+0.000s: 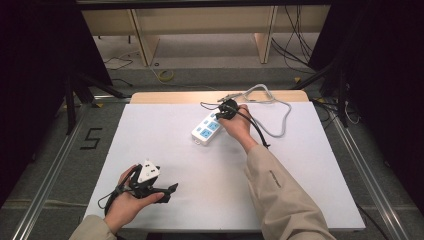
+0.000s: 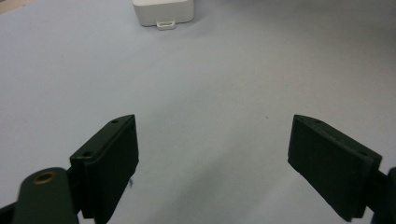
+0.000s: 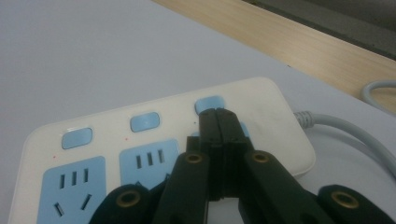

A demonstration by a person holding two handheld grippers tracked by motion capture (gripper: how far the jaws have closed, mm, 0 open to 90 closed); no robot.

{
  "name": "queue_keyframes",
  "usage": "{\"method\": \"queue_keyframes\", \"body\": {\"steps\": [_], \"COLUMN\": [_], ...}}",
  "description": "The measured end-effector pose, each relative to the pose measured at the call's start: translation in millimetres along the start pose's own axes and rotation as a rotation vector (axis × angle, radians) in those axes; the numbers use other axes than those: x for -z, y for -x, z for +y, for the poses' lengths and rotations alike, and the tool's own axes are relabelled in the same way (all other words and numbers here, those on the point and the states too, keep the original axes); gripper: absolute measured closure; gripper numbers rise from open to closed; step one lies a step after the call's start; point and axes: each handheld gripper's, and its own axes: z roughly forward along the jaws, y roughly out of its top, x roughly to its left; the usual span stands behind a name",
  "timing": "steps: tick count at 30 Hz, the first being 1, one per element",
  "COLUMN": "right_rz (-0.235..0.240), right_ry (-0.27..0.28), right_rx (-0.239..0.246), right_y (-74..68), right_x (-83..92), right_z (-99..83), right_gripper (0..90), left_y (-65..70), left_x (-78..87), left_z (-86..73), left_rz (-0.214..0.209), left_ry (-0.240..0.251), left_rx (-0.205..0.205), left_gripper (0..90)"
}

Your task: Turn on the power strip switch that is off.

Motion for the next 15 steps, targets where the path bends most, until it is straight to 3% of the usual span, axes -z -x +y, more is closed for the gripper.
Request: {"method": "queue_keyframes", "body": {"steps": [15], "right_rz": [-0.007], "right_ry": [0.001], "right_rx": [0.009], "right_y": [-2.0], "right_x": [-7.5], "right_z": [8.0], "right_gripper": [90.0], "left_y": [0.1], "left_x": [-0.3], "left_z": [-0.2], "left_rz": [-0.001], "left_ry": [-0.001], "left_rx": [-0.001], "left_gripper": [15.9]}}
